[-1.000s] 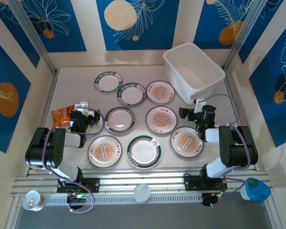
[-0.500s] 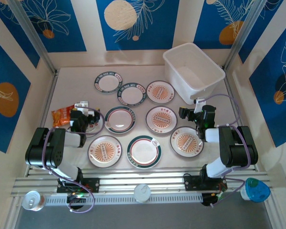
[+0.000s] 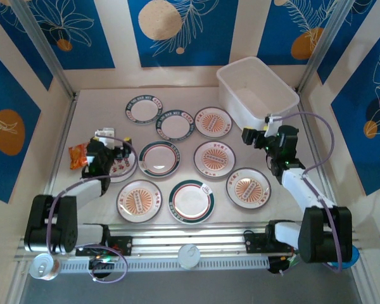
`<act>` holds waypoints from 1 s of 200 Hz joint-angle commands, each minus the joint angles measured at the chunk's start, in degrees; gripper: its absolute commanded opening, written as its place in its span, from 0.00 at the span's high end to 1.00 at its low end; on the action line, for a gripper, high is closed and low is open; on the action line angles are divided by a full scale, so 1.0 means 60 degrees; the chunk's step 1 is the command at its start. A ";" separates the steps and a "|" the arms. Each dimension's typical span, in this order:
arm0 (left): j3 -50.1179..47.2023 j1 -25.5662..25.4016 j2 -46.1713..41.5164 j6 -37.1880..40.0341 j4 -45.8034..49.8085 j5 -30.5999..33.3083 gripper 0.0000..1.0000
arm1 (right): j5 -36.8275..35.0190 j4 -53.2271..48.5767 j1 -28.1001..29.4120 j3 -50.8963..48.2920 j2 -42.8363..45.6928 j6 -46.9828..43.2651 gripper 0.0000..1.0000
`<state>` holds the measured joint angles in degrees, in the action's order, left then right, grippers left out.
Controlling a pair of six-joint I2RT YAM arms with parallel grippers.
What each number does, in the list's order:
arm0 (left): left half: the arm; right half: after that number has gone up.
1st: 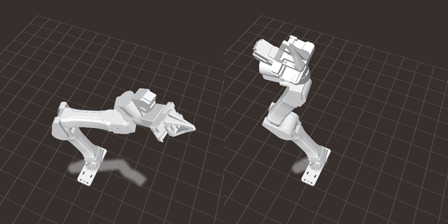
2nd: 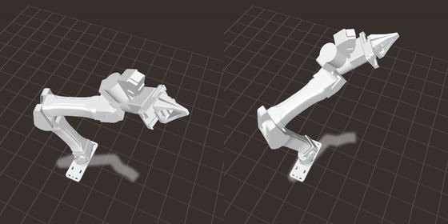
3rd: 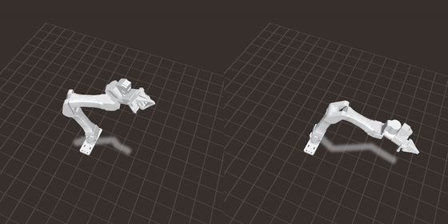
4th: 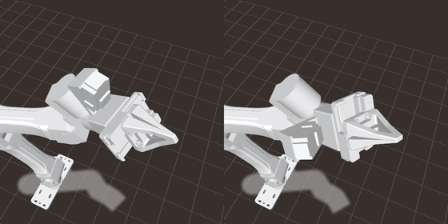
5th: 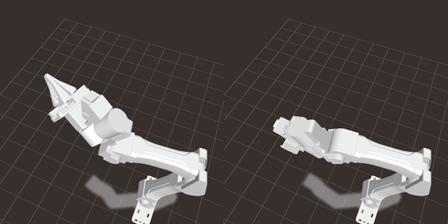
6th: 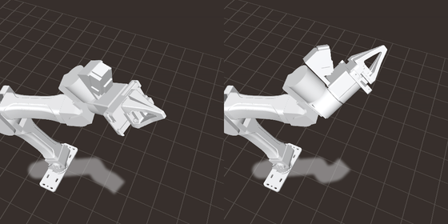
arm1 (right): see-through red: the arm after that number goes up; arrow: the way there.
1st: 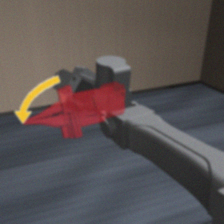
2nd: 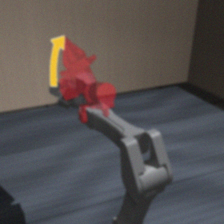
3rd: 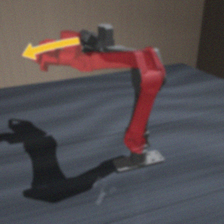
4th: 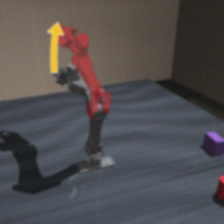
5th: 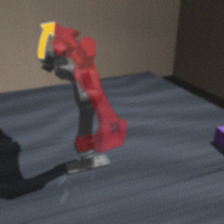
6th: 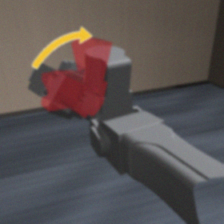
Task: Place the plates into the plastic bin on the countertop
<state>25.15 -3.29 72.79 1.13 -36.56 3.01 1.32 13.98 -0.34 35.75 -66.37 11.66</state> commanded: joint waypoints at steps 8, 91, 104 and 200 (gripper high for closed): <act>0.1625 -0.0038 -0.0926 -0.0939 0.3056 -0.0472 0.00 | 0.0716 -0.3324 0.0162 0.0605 0.0464 0.2341 0.22; 0.3407 -0.0051 -0.0922 -0.1988 0.6728 -0.3333 0.00 | 0.2185 -0.5070 0.0635 0.0714 -0.0906 0.2387 0.38; 0.3468 -0.0052 -0.0883 -0.1856 0.6969 -0.3548 0.00 | 0.2298 -0.5475 0.0788 0.1056 -0.1334 0.1778 0.39; 0.3748 -0.0169 -0.0438 -0.1581 0.7757 -0.4368 0.00 | 0.0900 -0.7784 0.1284 0.3900 -0.4641 -0.0355 0.45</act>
<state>45.84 -3.40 69.95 -9.98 8.19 -21.02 9.08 -27.62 7.03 56.03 -91.44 13.37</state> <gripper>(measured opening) 0.995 0.574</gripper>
